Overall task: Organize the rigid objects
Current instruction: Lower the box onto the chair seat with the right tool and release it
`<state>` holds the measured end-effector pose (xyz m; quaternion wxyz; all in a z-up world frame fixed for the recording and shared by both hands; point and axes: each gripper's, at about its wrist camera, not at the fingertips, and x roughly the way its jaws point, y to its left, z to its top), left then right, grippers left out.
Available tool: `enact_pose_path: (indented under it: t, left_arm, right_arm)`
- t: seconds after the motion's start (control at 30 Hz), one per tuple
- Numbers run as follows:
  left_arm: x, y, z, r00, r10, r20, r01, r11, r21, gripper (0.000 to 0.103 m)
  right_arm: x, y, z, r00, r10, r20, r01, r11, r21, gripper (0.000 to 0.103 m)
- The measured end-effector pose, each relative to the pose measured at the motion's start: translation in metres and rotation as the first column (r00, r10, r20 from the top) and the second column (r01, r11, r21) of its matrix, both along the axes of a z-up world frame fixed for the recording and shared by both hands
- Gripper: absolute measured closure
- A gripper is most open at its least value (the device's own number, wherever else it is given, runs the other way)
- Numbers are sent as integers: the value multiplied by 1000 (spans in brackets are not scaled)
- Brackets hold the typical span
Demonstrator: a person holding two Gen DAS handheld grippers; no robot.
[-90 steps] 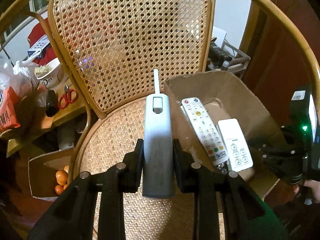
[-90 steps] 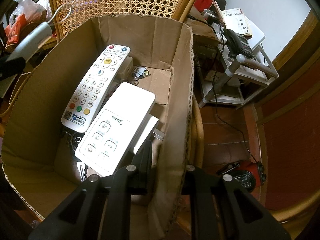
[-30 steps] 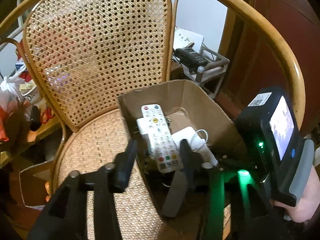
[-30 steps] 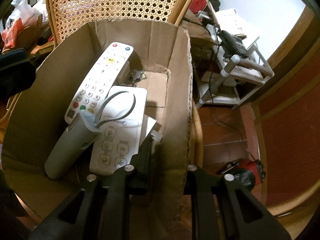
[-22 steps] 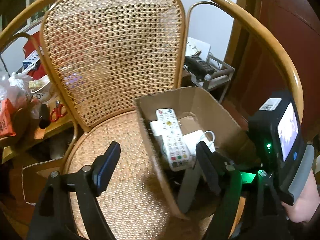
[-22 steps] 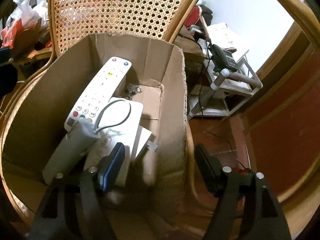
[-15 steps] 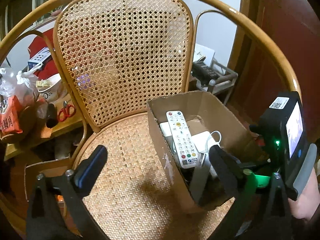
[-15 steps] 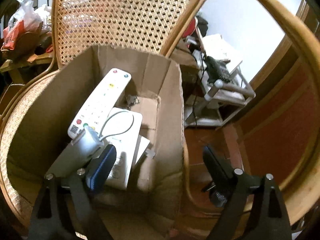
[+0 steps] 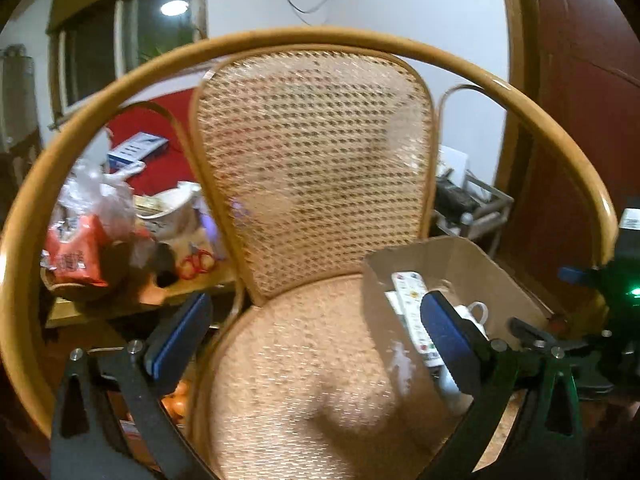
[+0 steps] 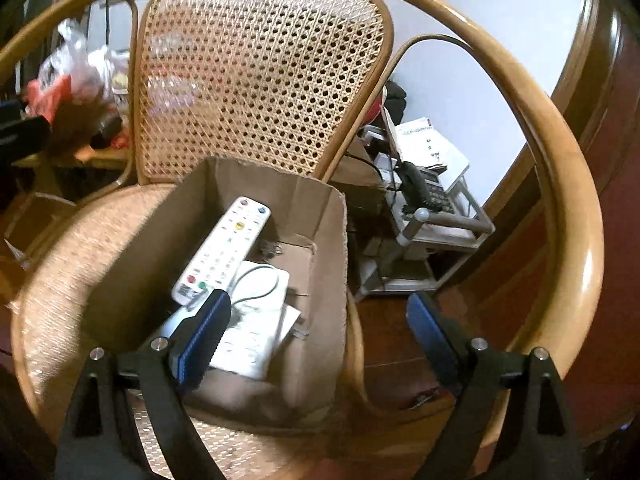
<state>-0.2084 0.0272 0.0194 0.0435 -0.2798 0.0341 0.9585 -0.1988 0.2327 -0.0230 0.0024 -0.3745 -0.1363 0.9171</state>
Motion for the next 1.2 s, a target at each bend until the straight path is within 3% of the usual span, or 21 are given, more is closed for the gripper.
enact_pose_path:
  t: [0.2, 0.53, 0.77, 1.03, 1.2]
  left_arm:
    - [17, -19, 11, 999, 19, -50, -18, 1000, 21, 0]
    - [49, -33, 11, 997, 36, -73, -38, 999, -26, 0]
    - [73, -48, 19, 992, 61, -111, -58, 998, 25, 0]
    - [108, -56, 28, 973, 117, -201, -113, 993, 32, 0]
    - [126, -60, 24, 973, 134, -187, -130, 991, 33, 0]
  right_arm:
    - [19, -9, 6, 999, 16, -46, -14, 999, 48, 8]
    - [55, -7, 26, 990, 15, -138, -24, 998, -60, 8]
    - [87, -5, 41, 972, 3, -233, -32, 992, -121, 8]
    - [120, -4, 56, 946, -14, -325, -42, 985, -165, 8]
    - [139, -7, 63, 929, -13, -371, -59, 982, -181, 8]
